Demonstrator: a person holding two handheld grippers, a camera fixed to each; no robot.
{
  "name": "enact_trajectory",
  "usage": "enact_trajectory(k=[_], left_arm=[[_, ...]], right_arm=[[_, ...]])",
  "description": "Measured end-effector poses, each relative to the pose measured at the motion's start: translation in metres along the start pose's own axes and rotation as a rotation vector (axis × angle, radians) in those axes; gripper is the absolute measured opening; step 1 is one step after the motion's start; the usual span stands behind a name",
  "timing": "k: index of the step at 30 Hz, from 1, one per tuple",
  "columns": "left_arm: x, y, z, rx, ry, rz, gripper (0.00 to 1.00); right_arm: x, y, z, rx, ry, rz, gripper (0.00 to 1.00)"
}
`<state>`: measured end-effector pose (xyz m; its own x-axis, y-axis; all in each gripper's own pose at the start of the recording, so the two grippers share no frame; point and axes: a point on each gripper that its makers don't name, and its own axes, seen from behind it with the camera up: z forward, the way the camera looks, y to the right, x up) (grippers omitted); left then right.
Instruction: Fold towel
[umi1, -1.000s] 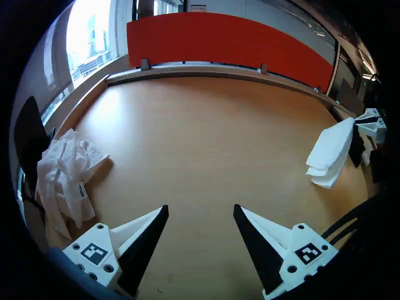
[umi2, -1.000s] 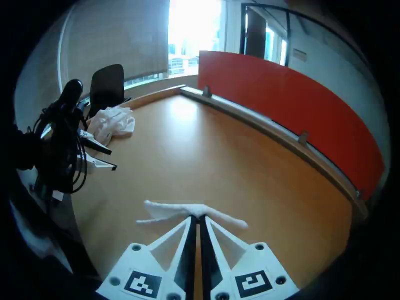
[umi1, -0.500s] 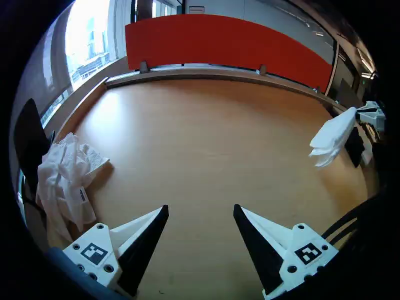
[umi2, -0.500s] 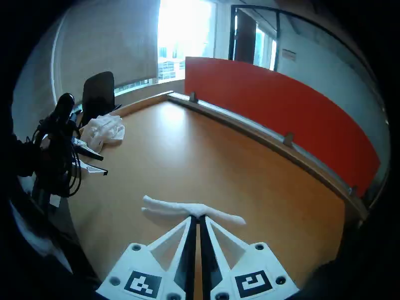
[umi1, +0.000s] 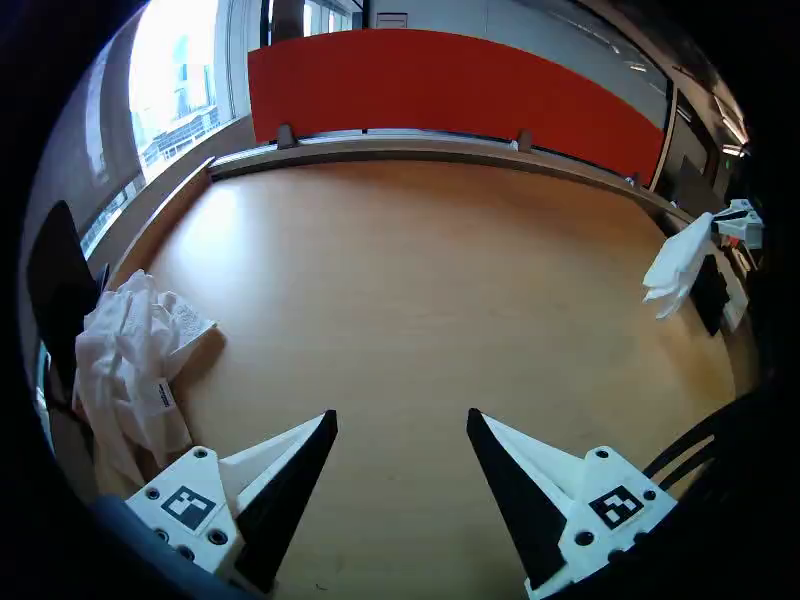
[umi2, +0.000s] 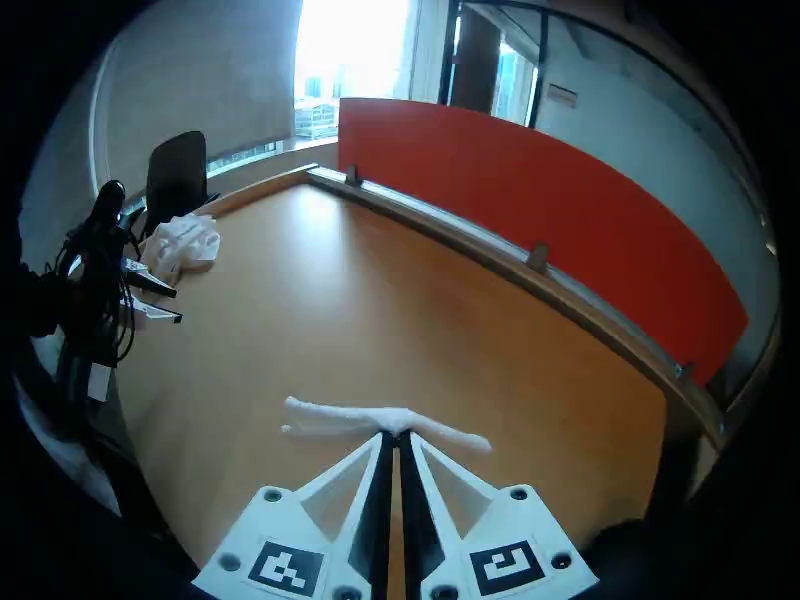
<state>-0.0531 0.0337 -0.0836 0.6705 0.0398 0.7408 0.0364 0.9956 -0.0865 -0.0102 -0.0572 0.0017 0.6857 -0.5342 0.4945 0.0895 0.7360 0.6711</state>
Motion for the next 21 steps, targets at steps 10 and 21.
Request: enact_trajectory(k=[10,21], left_arm=[[0.005,0.0,0.002,0.007,-0.001,0.005,0.97],[0.007,0.001,0.002,0.015,-0.005,0.007,0.97]], right_arm=[[-0.016,0.056,-0.01,-0.048,-0.027,0.036,0.04],[-0.04,0.105,-0.021,-0.091,-0.065,0.062,0.04]])
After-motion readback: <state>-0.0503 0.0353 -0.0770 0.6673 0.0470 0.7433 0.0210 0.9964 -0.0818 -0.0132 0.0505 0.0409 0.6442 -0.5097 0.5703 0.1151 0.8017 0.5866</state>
